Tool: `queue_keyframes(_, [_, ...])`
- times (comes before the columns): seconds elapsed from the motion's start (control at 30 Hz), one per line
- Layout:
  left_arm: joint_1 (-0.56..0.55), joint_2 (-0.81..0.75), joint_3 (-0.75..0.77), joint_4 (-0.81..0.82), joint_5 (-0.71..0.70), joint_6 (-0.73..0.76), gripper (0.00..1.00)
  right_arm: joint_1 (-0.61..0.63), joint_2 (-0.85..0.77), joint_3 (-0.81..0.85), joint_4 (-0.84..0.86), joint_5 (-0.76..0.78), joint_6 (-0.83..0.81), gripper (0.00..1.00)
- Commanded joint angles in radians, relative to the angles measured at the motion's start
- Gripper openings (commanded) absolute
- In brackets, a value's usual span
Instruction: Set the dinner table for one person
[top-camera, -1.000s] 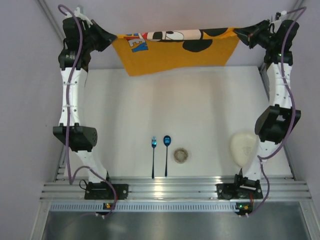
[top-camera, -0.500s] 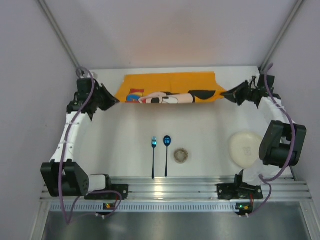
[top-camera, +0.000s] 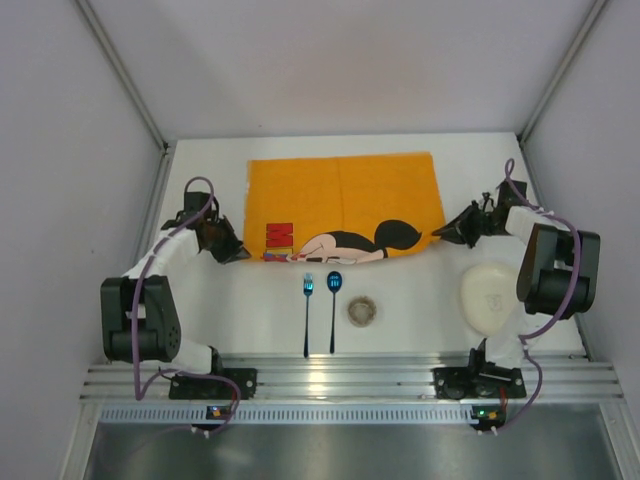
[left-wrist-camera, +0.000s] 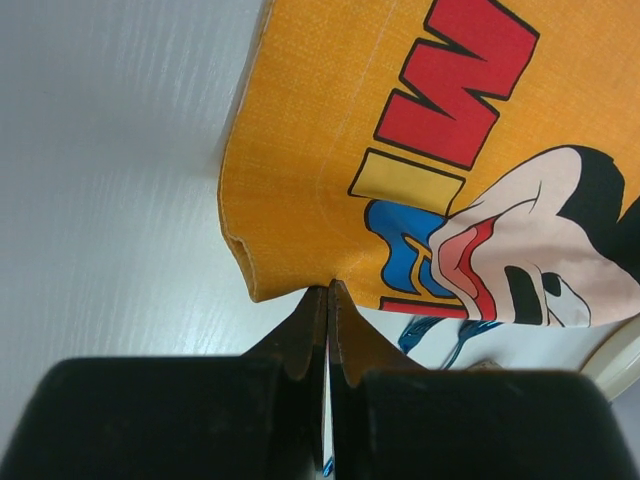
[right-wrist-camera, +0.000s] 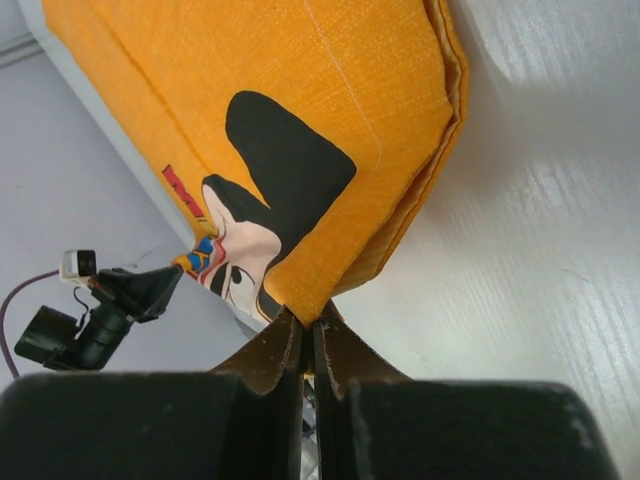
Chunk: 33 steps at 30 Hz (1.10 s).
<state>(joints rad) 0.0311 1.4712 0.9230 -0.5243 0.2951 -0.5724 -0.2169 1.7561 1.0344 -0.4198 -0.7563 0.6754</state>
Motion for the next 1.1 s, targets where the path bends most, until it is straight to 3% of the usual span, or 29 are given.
queue_keyframes(0.0, [0.007,-0.005,-0.018,0.027,-0.022,0.022,0.0,-0.003,-0.004,0.006,-0.051,0.006,-0.085,0.0])
queue_keyframes(0.1, [0.006,-0.006,-0.001,-0.021,-0.031,0.026,0.0,-0.004,-0.024,-0.002,-0.125,0.038,-0.125,0.08])
queue_keyframes(0.13, [0.007,-0.011,0.005,-0.041,-0.034,0.026,0.0,-0.004,-0.033,-0.007,-0.167,0.051,-0.132,0.23])
queue_keyframes(0.17, [0.007,-0.026,0.02,-0.078,-0.037,0.023,0.09,-0.004,-0.056,-0.011,-0.204,0.069,-0.145,0.44])
queue_keyframes(0.2, [0.007,-0.037,0.028,-0.098,-0.036,0.022,0.19,-0.006,-0.069,-0.014,-0.205,0.077,-0.148,0.44])
queue_keyframes(0.23, [0.006,-0.052,0.034,-0.111,-0.034,0.019,0.33,-0.004,-0.082,-0.016,-0.235,0.087,-0.149,0.59])
queue_keyframes(0.27, [0.007,-0.069,0.039,-0.12,-0.027,0.013,0.42,-0.004,-0.096,-0.01,-0.258,0.1,-0.149,0.64])
queue_keyframes(0.3, [0.006,-0.107,0.049,-0.128,-0.028,0.011,0.6,-0.004,-0.124,-0.005,-0.273,0.123,-0.151,0.69])
queue_keyframes(0.37, [0.006,-0.14,0.063,-0.14,-0.049,0.0,0.72,-0.004,-0.15,0.025,-0.307,0.135,-0.148,0.74])
queue_keyframes(0.4, [0.007,-0.158,0.085,-0.14,-0.056,-0.001,0.93,-0.004,-0.171,0.041,-0.312,0.141,-0.14,0.74])
queue_keyframes(0.47, [0.007,-0.158,0.132,-0.14,-0.063,-0.006,0.97,-0.002,-0.181,0.109,-0.342,0.155,-0.134,0.75])
queue_keyframes(0.63, [0.007,-0.089,0.23,-0.157,-0.076,-0.001,0.98,0.011,-0.149,0.285,-0.467,0.23,-0.158,0.75])
queue_keyframes(0.83, [0.006,0.017,0.286,-0.118,-0.079,-0.014,0.98,0.027,-0.129,0.34,-0.392,0.273,-0.116,0.72])
queue_keyframes(0.9, [0.007,0.061,0.315,-0.103,-0.077,-0.015,0.97,0.042,-0.091,0.334,-0.346,0.238,-0.093,0.64])
queue_keyframes(1.03, [0.006,0.159,0.367,-0.082,-0.07,-0.011,0.94,0.074,0.018,0.383,-0.275,0.212,-0.089,0.2])
queue_keyframes(1.07, [0.006,0.184,0.379,-0.082,-0.065,-0.011,0.93,0.08,0.041,0.395,-0.271,0.21,-0.089,0.15])
